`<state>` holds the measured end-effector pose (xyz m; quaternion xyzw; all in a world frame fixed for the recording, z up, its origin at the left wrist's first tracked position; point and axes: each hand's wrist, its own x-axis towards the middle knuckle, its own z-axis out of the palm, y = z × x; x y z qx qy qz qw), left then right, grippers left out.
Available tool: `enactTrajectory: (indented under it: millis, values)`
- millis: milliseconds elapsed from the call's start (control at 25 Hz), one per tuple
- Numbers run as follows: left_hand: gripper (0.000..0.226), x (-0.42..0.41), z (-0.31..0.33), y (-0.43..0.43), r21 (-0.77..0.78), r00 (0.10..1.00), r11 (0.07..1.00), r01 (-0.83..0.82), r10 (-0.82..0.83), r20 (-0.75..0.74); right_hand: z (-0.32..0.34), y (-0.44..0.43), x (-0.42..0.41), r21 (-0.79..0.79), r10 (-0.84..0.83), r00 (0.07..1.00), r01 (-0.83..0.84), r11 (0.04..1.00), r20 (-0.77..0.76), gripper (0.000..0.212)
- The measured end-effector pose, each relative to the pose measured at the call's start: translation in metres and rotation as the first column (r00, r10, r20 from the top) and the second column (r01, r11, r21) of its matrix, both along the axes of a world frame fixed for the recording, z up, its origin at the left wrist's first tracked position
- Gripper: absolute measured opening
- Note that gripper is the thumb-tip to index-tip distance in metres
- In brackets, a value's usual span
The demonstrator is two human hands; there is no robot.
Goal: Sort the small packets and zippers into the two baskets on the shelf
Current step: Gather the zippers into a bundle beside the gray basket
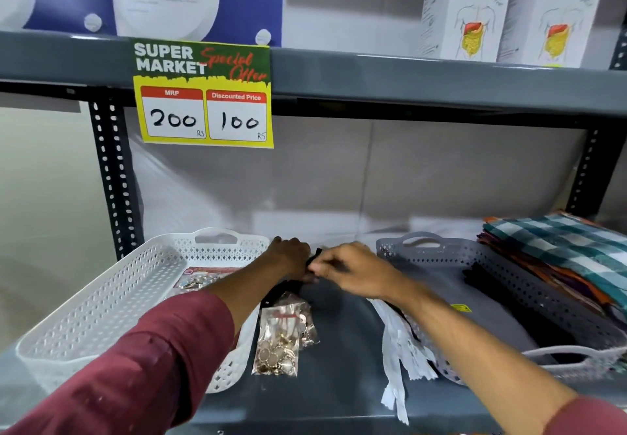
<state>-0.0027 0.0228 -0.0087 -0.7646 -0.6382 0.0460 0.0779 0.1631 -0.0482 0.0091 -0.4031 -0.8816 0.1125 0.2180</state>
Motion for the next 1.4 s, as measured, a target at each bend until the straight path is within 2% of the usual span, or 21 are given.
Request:
enactTrajectory:
  millis: [160,360,440,520,640,880,1040,1200,1360,1400]
  values:
    - [0.049,0.007,-0.008,0.001,0.09,1.0,0.996,-0.029,0.028,0.008,0.014,-0.003,0.036,0.038,-0.045,0.984,0.052,0.998,-0.175,0.024]
    - [0.047,0.005,-0.015,0.001,0.069,0.996,0.995,-0.078,0.076,0.043,0.014,-0.011,0.061,0.063,-0.052,0.977,0.067,0.996,-0.208,0.028]
    - [0.044,0.006,-0.01,0.002,0.091,0.992,0.992,-0.087,0.078,0.095,0.014,-0.016,0.068,0.078,-0.042,0.971,0.061,0.995,-0.235,0.029]
    - [0.042,0.009,0.004,0.003,0.12,0.972,0.987,-0.11,0.082,0.222,0.016,-0.021,0.075,0.089,-0.037,0.962,0.063,0.994,-0.269,0.027]
    - [0.026,0.021,0.028,0.0,0.114,0.879,0.98,-0.166,0.095,0.467,0.019,-0.024,0.085,0.089,-0.045,0.941,0.079,0.993,-0.335,0.024]
    - [0.018,0.051,0.051,-0.01,0.069,0.669,0.983,-0.17,0.064,0.74,0.02,-0.024,0.083,0.022,-0.088,0.893,0.108,0.994,-0.442,0.026]
    - [0.021,0.064,0.058,-0.021,0.102,0.609,0.981,-0.165,0.02,0.793,0.016,-0.024,0.08,0.035,-0.086,0.885,0.115,0.993,-0.458,0.026]
    - [0.036,0.083,0.051,-0.045,0.151,0.662,0.987,-0.058,-0.075,0.746,0.018,-0.022,0.083,0.032,-0.102,0.852,0.138,0.99,-0.514,0.026]
    - [0.01,0.109,0.028,-0.079,0.187,0.636,0.974,0.125,-0.223,0.739,0.019,-0.02,0.081,0.108,-0.131,0.866,0.207,0.972,-0.483,0.029]
    - [0.017,0.113,0.022,-0.085,0.193,0.641,0.969,0.157,-0.249,0.727,0.017,-0.019,0.081,0.147,-0.145,0.87,0.24,0.96,-0.47,0.035]
